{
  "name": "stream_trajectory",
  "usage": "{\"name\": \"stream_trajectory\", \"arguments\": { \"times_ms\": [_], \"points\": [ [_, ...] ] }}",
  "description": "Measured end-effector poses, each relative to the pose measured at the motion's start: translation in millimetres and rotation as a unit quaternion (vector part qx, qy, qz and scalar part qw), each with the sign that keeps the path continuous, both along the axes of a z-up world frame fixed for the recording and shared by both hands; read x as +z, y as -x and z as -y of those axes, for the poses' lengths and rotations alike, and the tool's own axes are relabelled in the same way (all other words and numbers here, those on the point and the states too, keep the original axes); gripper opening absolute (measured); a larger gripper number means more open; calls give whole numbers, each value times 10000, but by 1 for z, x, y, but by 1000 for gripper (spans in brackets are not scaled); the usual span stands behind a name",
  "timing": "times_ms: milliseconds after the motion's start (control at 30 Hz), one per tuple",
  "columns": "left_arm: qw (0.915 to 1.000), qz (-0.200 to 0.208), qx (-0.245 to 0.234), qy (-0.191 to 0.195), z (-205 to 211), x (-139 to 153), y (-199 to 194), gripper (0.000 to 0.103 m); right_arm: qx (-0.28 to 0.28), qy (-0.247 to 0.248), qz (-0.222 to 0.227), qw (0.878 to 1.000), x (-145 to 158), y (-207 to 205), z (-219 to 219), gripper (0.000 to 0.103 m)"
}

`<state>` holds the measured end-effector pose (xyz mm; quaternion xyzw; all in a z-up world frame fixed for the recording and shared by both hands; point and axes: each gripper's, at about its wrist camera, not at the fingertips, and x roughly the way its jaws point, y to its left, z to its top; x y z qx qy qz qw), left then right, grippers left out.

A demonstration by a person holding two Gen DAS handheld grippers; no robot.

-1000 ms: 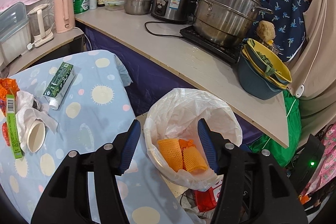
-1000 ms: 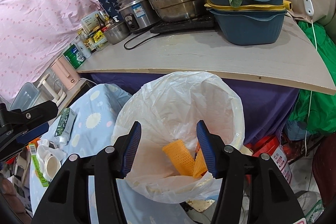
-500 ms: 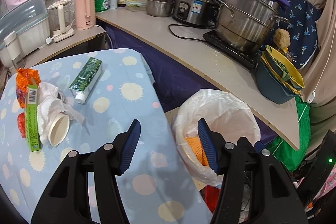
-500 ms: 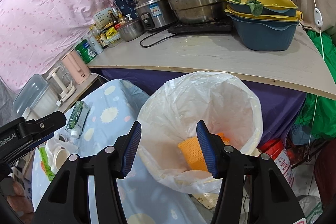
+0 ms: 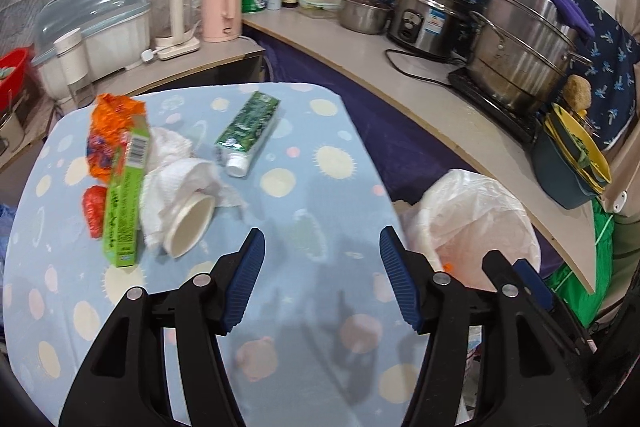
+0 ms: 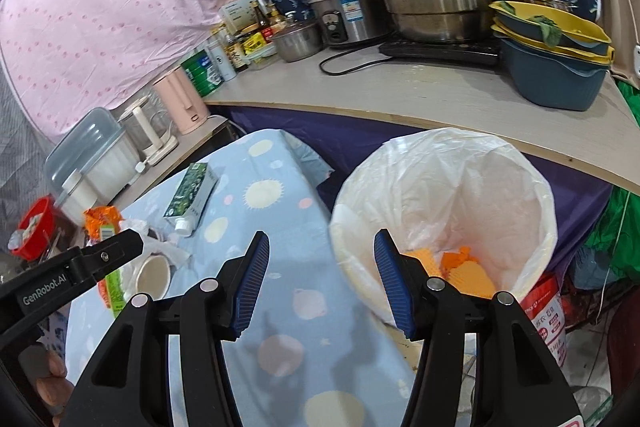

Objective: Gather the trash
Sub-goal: 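Withdraw both grippers from the bin back toward the table, then reach the right gripper toward the white tissue beside the paper cup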

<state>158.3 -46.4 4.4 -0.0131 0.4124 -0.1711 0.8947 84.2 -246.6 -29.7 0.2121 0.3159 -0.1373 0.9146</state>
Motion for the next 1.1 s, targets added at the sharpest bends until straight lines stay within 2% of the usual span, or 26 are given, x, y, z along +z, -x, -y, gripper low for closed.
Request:
{"name": "stream_trajectory", "arguments": {
  "times_ms": [567, 667, 867, 1100],
  "points": [
    [9931, -420, 1029, -364, -137, -45, -8, 57, 877, 95, -237, 9958, -11, -34, -90, 53],
    [9911, -436, 1173, -449, -155, -53, -9, 60, 1039, 130, -294, 9941, -14, -41, -107, 53],
    [9895, -526, 1308, -318, -180, -63, -18, 69, 1323, 178, -410, 9902, -21, -56, -137, 53],
    [9891, -573, 1339, -209, -194, -69, -30, 71, 1586, 159, -487, 9860, -24, -83, -164, 53]
  ]
}}
